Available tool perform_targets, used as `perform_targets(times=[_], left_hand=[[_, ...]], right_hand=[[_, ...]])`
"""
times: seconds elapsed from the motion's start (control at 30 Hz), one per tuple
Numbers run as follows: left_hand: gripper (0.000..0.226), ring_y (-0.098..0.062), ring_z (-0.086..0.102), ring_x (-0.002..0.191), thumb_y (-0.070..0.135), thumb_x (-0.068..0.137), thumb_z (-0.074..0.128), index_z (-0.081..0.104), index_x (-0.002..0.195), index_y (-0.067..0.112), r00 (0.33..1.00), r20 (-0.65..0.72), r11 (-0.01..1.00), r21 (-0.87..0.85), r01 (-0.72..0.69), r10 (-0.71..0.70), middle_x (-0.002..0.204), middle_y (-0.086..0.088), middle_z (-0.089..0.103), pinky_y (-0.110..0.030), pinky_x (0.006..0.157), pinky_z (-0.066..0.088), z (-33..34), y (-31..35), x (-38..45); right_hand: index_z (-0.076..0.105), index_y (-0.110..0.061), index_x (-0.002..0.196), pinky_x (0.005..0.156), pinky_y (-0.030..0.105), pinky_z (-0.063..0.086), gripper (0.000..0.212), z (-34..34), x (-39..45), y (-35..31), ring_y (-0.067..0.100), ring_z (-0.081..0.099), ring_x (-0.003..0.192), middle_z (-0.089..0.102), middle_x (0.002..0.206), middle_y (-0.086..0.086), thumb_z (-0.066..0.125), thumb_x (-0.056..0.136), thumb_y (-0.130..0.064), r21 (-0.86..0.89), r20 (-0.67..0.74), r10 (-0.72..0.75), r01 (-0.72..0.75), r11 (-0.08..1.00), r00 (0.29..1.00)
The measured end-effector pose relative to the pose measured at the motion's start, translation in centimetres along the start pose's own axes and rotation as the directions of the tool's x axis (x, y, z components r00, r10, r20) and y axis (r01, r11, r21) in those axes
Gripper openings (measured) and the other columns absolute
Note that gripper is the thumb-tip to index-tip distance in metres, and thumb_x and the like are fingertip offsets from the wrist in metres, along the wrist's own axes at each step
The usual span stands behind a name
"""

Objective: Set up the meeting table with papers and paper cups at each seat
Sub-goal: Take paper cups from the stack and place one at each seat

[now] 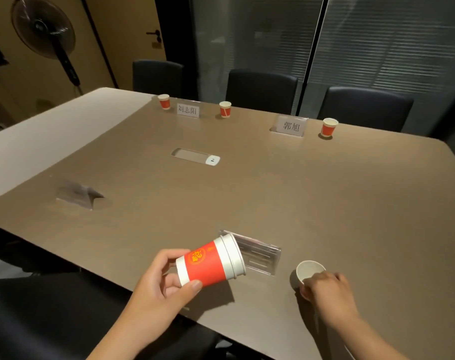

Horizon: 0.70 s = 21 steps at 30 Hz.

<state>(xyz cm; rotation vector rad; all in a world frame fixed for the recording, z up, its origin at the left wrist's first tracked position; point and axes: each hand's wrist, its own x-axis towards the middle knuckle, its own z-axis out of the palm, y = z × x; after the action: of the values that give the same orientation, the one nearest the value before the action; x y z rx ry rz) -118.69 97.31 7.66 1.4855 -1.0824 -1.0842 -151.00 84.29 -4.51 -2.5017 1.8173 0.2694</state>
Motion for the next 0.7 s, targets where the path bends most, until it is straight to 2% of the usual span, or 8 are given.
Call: perform_targets(times=[0.1, 0.23, 0.33, 0.4, 0.47, 0.53, 0.63, 0.7], left_hand=[[0.047, -0.034, 0.071, 0.086, 0.03, 0.064, 0.079, 0.061, 0.107, 0.036, 1.0, 0.021, 1.0, -0.008, 0.007, -0.007, 0.106, 0.005, 0.069, -0.048, 0.078, 0.058, -0.7, 0.0, 0.8], [0.044, -0.029, 0.071, 0.09, 0.019, 0.071, 0.077, 0.061, 0.11, 0.033, 1.0, 0.024, 1.0, 0.0, -0.01, 0.01, 0.109, 0.008, 0.067, -0.051, 0.08, 0.057, -2.2, -0.5, 1.4], [0.045, -0.024, 0.071, 0.094, 0.019, 0.071, 0.077, 0.061, 0.111, 0.03, 0.999, 0.044, 0.999, -0.022, -0.028, 0.029, 0.112, 0.008, 0.067, -0.044, 0.083, 0.058, -4.1, -1.0, 1.6], [0.047, -0.021, 0.071, 0.097, 0.02, 0.071, 0.078, 0.06, 0.113, 0.028, 0.997, 0.056, 0.998, -0.04, -0.043, 0.046, 0.112, 0.008, 0.067, -0.038, 0.083, 0.058, -5.8, -1.0, 1.6], [0.049, -0.019, 0.071, 0.097, 0.025, 0.069, 0.079, 0.059, 0.114, 0.028, 0.995, 0.069, 0.997, -0.042, -0.064, 0.067, 0.112, 0.008, 0.067, -0.033, 0.078, 0.06, -7.6, -0.8, 1.5], [0.048, -0.017, 0.071, 0.096, 0.018, 0.071, 0.078, 0.059, 0.114, 0.026, 0.994, 0.074, 0.995, -0.051, -0.082, 0.086, 0.11, 0.01, 0.068, -0.029, 0.072, 0.059, -10.5, -0.6, 1.1], [0.047, -0.015, 0.07, 0.098, 0.001, 0.078, 0.077, 0.058, 0.116, 0.021, 0.993, 0.067, 0.994, -0.062, -0.091, 0.095, 0.107, 0.012, 0.068, -0.026, 0.073, 0.059, -15.3, -0.5, 0.0], [0.048, -0.017, 0.07, 0.099, -0.006, 0.078, 0.073, 0.058, 0.116, 0.018, 0.994, 0.044, 0.992, -0.079, -0.098, 0.101, 0.107, 0.011, 0.069, -0.028, 0.072, 0.059, -18.8, -0.5, -0.8]], right_hand=[[0.057, -0.027, 0.076, 0.082, 0.034, 0.034, 0.024, 0.4, 0.2, -0.4, 0.02, 0.059, 0.104, 0.07, 0.098, 0.0, 0.046, 0.092, -0.042, 0.004, 0.048, 0.026, -0.026, 1.0, 0.999], [0.064, -0.029, 0.098, 0.092, 0.034, 0.036, 0.027, -1.8, -0.1, -1.2, 0.019, 0.06, 0.108, 0.068, 0.106, -0.004, 0.053, 0.088, -0.052, 0.029, 0.084, 0.064, -0.066, 0.997, 0.994], [0.064, -0.028, 0.114, 0.088, 0.04, 0.041, 0.039, -5.1, -0.1, -3.2, 0.023, 0.06, 0.108, 0.069, 0.109, -0.002, 0.056, 0.087, -0.054, 0.015, -0.137, 0.161, -0.16, 0.987, 0.977], [0.069, -0.022, 0.109, 0.08, 0.037, 0.044, 0.034, -8.7, -0.1, -6.4, 0.026, 0.064, 0.098, 0.071, 0.098, 0.0, 0.062, 0.086, -0.047, 0.215, -0.317, 0.178, -0.112, 0.97, 0.932], [0.073, -0.021, 0.1, 0.077, 0.026, 0.045, 0.017, -12.7, -0.5, -10.8, 0.015, 0.066, 0.089, 0.07, 0.09, -0.005, 0.067, 0.087, -0.031, 0.549, -0.416, 0.115, 0.149, 0.822, 0.902], [0.073, -0.024, 0.101, 0.082, 0.017, 0.045, 0.014, -17.0, -1.8, -16.8, 0.006, 0.065, 0.093, 0.071, 0.095, -0.011, 0.063, 0.092, -0.023, 0.754, -0.362, -0.05, 0.324, 0.571, 0.931], [0.07, -0.024, 0.113, 0.093, 0.019, 0.047, 0.024, -20.7, -3.7, -24.8, 0.004, 0.064, 0.107, 0.072, 0.11, -0.014, 0.056, 0.096, -0.016, 0.856, -0.25, -0.302, 0.356, 0.374, 0.92], [0.071, -0.021, 0.112, 0.095, 0.024, 0.05, 0.025, -21.6, -3.9, -28.9, 0.004, 0.066, 0.105, 0.074, 0.11, -0.012, 0.056, 0.095, -0.011, 0.886, -0.223, -0.308, 0.324, 0.333, 0.925]])
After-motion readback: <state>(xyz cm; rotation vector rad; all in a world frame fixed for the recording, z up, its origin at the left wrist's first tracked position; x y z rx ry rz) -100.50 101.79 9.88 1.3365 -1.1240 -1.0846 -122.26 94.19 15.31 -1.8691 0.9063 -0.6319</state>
